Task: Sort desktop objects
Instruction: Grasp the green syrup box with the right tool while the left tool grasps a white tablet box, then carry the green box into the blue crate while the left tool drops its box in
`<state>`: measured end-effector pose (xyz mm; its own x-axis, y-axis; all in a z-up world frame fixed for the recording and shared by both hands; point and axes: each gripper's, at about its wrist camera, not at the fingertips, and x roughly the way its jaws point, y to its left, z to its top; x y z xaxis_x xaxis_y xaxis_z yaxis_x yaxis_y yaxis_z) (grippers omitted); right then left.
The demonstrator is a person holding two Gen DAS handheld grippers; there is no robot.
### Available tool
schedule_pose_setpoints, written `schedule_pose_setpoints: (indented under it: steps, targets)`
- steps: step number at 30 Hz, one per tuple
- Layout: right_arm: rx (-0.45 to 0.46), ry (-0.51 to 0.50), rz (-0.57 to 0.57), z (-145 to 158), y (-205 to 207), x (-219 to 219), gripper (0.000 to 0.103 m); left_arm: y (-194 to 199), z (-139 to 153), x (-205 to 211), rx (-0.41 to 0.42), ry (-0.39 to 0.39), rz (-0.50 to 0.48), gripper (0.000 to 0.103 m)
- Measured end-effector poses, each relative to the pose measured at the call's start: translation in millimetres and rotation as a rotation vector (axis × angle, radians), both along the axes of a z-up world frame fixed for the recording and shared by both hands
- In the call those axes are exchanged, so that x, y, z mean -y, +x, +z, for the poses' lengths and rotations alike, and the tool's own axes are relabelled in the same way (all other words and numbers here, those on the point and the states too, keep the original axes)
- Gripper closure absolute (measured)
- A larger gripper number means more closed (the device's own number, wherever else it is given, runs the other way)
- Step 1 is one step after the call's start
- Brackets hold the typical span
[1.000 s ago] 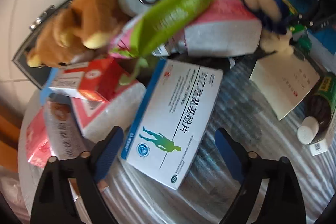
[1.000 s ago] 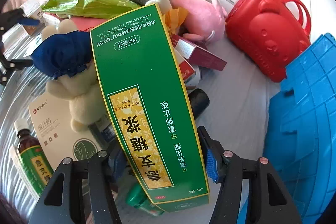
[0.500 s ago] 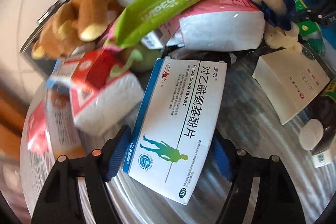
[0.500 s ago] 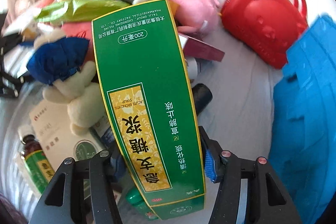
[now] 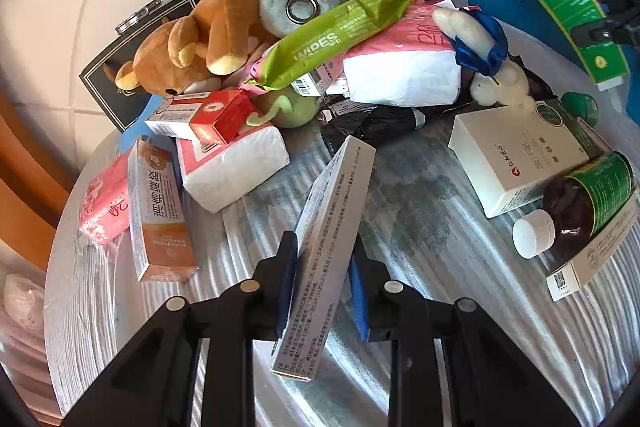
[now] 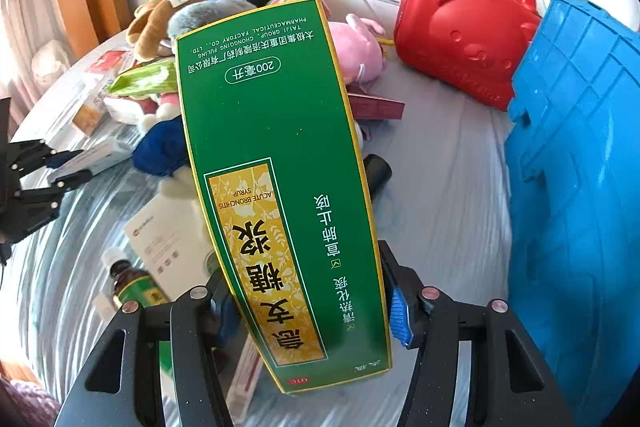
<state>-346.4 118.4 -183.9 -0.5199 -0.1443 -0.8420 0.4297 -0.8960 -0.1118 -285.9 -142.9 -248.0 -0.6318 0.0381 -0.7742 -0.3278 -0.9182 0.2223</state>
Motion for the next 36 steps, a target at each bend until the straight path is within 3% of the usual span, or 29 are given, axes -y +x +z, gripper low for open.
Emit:
schedule_pose_setpoints:
  steps: [6, 14, 18, 25, 30, 36]
  targets:
    - [-0.055, -0.001, -0.014, 24, 18, -7, 0.046, -14, 12, 22, -0.007, 0.061, 0.008, 0.086]
    - [-0.119, -0.03, -0.033, 54, 43, 1, 0.046, -1, 42, 20, -0.029, 0.121, -0.031, 0.086]
    - [-0.148, -0.058, -0.036, 69, 55, 8, 0.046, 10, 77, 5, -0.105, 0.127, -0.069, 0.086]
    - [-0.221, -0.142, -0.079, 106, 82, 7, 0.046, 24, 167, -52, -0.273, 0.152, -0.128, 0.086]
    - [-0.308, -0.188, -0.131, 153, 112, -8, 0.046, 24, 225, -101, -0.355, 0.208, -0.152, 0.086]
    - [-0.401, -0.272, -0.242, 209, 153, -56, 0.046, 33, 269, -165, -0.418, 0.228, -0.241, 0.086]
